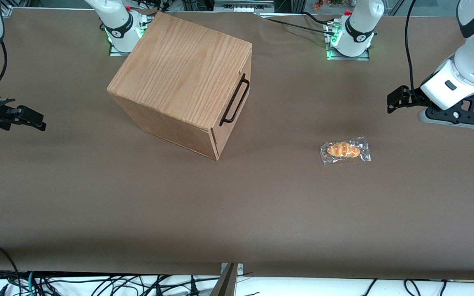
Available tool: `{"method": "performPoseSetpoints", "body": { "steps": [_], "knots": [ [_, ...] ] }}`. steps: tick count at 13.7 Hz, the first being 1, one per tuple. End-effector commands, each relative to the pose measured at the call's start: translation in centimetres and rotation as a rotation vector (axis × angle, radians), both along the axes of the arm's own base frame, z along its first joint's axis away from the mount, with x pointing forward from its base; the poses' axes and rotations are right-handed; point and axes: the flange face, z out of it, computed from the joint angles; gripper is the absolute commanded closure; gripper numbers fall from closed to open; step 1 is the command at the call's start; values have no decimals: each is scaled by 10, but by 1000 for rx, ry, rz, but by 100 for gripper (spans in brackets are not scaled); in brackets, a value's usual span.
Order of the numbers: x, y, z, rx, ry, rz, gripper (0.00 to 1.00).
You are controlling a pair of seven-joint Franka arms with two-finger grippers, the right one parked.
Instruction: Open top drawer with left arm
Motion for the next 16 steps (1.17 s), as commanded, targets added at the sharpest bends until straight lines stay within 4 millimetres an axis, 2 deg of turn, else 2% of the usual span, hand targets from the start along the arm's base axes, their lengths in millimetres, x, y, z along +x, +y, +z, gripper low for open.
{"method": "performPoseSetpoints", "body": {
  "steps": [1,16],
  "knots": [
    [-8,0,4,-15,-4,7,0],
    [-9,1,4,-4,9,5,0]
  ]
}}
